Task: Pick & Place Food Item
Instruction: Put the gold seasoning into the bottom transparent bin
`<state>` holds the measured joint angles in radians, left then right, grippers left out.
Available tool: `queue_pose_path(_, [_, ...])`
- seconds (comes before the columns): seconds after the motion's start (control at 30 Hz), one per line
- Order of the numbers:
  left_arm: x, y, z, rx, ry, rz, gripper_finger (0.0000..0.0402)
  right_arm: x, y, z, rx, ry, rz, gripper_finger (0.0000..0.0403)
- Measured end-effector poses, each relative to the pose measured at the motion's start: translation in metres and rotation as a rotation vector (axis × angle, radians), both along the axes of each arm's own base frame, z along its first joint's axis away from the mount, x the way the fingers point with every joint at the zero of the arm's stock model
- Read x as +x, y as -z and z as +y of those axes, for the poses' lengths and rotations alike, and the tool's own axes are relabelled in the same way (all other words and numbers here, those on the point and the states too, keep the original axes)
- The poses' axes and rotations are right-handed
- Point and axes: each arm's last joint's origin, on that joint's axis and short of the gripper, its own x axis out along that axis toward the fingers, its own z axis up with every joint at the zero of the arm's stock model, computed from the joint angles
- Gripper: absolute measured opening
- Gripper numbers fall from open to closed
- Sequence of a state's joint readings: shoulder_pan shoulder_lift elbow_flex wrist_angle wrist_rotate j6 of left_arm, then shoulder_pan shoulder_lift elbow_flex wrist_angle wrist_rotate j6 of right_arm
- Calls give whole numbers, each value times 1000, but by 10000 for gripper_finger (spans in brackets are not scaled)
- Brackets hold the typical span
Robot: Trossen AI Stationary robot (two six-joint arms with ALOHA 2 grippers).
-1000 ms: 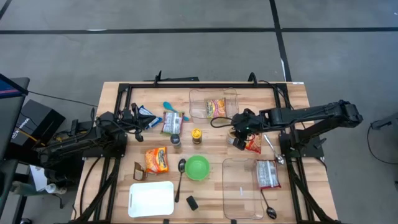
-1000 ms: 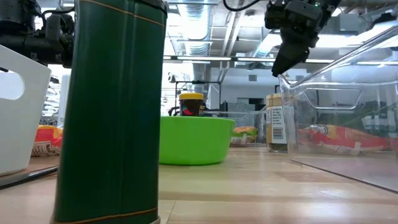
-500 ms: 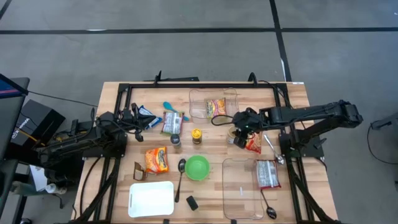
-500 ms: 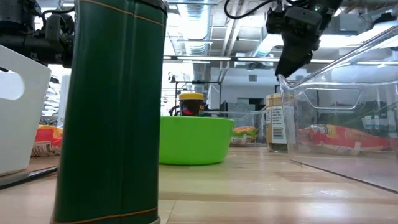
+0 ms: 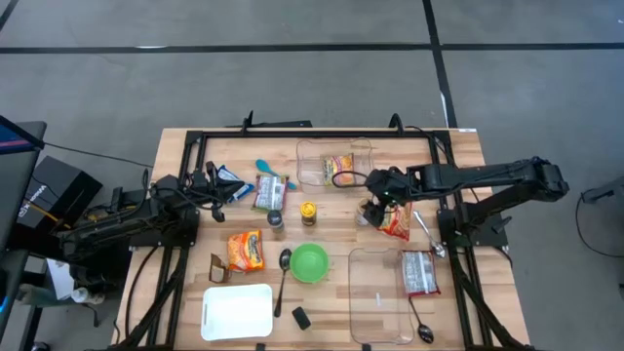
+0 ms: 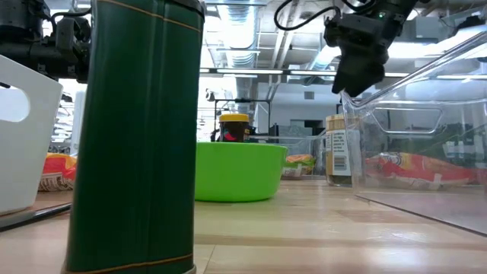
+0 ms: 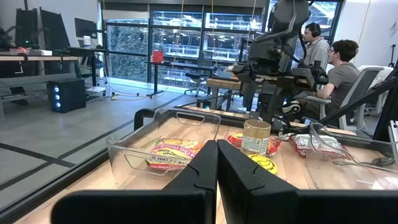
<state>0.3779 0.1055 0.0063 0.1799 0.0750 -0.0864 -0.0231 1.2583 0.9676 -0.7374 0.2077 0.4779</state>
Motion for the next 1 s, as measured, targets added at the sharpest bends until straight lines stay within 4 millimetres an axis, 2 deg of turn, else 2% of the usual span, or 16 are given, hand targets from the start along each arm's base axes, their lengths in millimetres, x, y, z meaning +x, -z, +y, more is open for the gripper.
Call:
queue_pose_path(0.53, [0, 0, 0, 0, 0, 0, 1, 2, 1, 0, 15, 14, -11, 295])
queue_pose_path(1.0, [0, 0, 0, 0, 0, 0, 1, 2, 1, -1, 11, 21, -8, 384])
